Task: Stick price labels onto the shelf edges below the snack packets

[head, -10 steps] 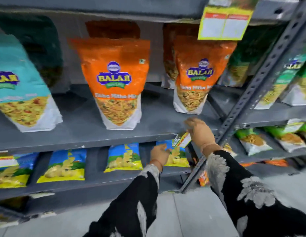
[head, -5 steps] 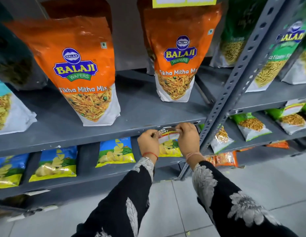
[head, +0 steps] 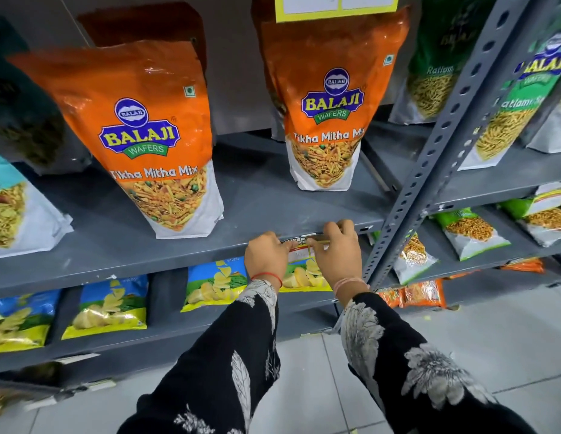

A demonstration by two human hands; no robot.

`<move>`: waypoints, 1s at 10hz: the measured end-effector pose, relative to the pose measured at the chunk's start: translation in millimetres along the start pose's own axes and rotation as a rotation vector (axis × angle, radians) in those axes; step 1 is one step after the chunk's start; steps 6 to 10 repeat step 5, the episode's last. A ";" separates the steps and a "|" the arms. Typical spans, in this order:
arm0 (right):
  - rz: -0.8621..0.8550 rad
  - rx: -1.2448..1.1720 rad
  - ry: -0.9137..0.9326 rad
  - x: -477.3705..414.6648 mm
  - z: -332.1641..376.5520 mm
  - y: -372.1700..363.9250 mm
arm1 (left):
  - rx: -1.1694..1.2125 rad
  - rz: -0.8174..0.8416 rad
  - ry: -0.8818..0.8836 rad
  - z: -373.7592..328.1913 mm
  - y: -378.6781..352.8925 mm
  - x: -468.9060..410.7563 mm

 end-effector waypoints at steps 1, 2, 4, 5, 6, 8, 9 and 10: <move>0.020 0.157 0.019 -6.6 4.0 -3.3 | -0.090 0.042 -0.078 -4.2 -0.9 -5.4; 0.041 0.280 -0.027 -13.0 3.0 -2.4 | -0.170 0.087 -0.168 -10.6 -0.5 -12.8; 0.121 0.394 -0.041 -13.8 12.8 5.4 | -0.451 0.226 -0.442 -35.0 1.7 -15.0; 0.030 0.512 0.100 6.2 37.0 10.3 | -0.496 0.213 -0.499 -36.6 21.8 -7.7; 0.030 0.512 0.100 6.2 37.0 10.3 | -0.496 0.213 -0.499 -36.6 21.8 -7.7; 0.030 0.512 0.100 6.2 37.0 10.3 | -0.496 0.213 -0.499 -36.6 21.8 -7.7; 0.030 0.512 0.100 6.2 37.0 10.3 | -0.496 0.213 -0.499 -36.6 21.8 -7.7; 0.030 0.512 0.100 6.2 37.0 10.3 | -0.496 0.213 -0.499 -36.6 21.8 -7.7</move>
Point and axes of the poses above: each hand's wrist, its own x-axis away from the middle knuckle, its own y-axis out of the back of the hand, z = x × y, the point moved 9 cm from there along -x, towards the middle knuckle, and after that the axes turned 8 degrees about -z, right-handed, at the moved point
